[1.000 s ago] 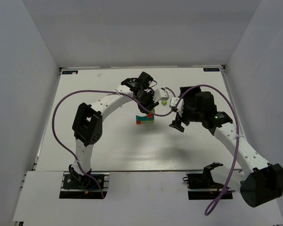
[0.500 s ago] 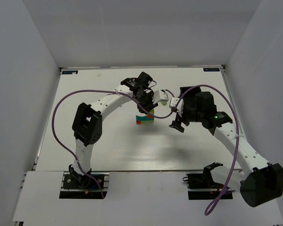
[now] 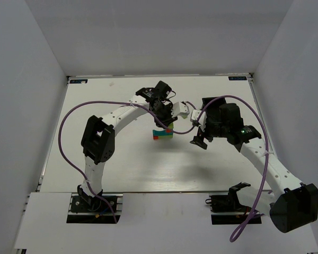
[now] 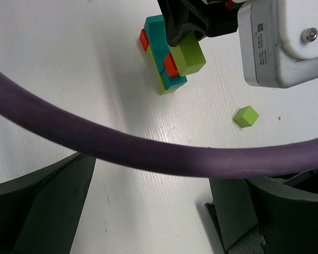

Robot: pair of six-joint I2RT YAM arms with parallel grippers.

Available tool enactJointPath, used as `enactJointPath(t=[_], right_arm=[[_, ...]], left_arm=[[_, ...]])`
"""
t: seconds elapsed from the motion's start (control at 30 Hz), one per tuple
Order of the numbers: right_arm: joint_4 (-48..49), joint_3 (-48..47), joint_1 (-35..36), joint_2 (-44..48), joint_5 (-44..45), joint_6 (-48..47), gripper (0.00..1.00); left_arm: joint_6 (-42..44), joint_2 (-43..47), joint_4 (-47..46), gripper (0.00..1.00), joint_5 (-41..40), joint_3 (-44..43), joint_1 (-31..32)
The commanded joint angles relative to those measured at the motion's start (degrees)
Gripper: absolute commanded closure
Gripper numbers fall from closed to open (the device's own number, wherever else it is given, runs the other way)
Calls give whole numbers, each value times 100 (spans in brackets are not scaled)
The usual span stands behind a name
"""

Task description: Build the wood block tower

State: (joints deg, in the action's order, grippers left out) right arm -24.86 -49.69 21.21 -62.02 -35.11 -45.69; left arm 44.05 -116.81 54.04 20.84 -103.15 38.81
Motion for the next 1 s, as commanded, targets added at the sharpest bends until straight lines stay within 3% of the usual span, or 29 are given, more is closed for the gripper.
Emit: enactJointPath(t=[0.0, 0.97], right_arm=[[-36, 74, -21, -12, -136, -80, 10], [-80, 74, -12, -38, -136, -115, 10]], left_arm=[[86, 80, 71, 96, 263, -257, 30], [-20, -78, 71, 92, 368, -311, 30]])
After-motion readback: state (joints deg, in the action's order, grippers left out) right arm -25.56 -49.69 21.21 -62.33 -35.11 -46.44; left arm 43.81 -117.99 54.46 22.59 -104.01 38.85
